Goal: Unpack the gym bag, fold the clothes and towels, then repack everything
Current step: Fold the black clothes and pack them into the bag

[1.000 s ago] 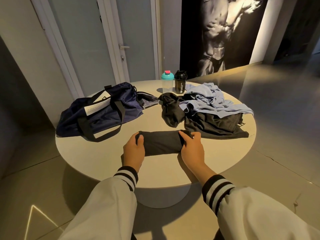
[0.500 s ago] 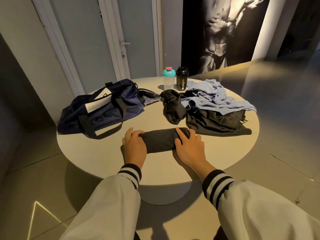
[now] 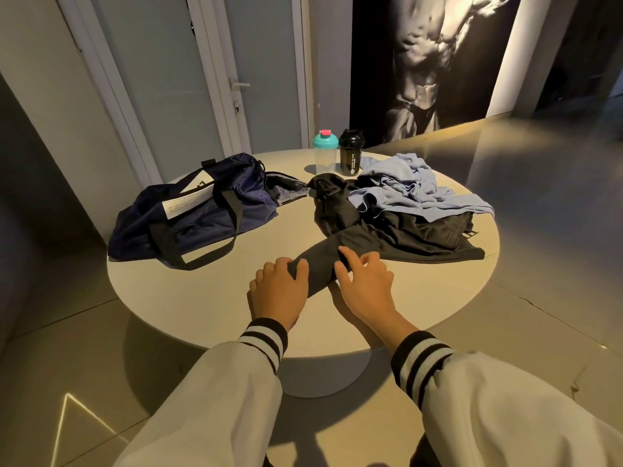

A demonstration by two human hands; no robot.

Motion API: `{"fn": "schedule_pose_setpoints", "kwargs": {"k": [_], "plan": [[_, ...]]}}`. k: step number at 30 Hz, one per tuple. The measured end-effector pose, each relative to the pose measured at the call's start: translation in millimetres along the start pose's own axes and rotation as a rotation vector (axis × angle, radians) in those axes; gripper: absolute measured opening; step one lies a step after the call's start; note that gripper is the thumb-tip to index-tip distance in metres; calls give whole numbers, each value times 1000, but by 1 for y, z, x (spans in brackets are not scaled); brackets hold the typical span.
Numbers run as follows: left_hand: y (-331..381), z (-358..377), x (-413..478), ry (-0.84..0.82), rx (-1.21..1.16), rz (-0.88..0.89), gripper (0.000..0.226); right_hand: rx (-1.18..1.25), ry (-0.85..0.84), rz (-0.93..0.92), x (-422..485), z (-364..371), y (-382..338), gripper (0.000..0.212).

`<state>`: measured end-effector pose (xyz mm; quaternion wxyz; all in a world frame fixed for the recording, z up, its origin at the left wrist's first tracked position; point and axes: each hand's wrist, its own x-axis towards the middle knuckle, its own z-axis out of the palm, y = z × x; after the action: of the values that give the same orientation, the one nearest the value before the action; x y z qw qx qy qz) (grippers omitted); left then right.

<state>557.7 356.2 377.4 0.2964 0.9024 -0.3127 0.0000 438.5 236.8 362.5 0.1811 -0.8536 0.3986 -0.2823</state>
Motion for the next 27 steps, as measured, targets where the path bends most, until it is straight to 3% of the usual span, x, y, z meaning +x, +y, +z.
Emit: {"fn": "schedule_pose_setpoints", "kwargs": {"k": [2, 4, 6, 9, 12, 16, 20, 23, 27], "plan": [[12, -3, -2, -87, -94, -2, 43, 66, -78, 30, 3, 1, 2, 49], [24, -5, -6, -224, -371, -60, 33, 132, -91, 47, 5, 0, 5, 47], [32, -6, -9, -310, -594, -136, 36, 201, -111, 44, 6, -1, 8, 44], [39, -6, 1, -362, -626, -205, 51, 275, -154, 8, 6, -2, 9, 43], [44, 1, 13, -360, -440, -187, 63, 307, -213, -22, 5, -2, 8, 43], [50, 5, 10, -361, -255, -151, 55, 387, -267, -30, 3, -3, 2, 43], [48, 13, 23, -413, -529, -200, 64, 655, -271, 83, 11, -9, -12, 47], [44, 12, 26, -379, -699, -135, 61, 892, -198, 170, 18, -14, -26, 47], [53, -13, 38, -285, -870, -122, 53, 846, -102, 71, 46, -14, -54, 44]]}}
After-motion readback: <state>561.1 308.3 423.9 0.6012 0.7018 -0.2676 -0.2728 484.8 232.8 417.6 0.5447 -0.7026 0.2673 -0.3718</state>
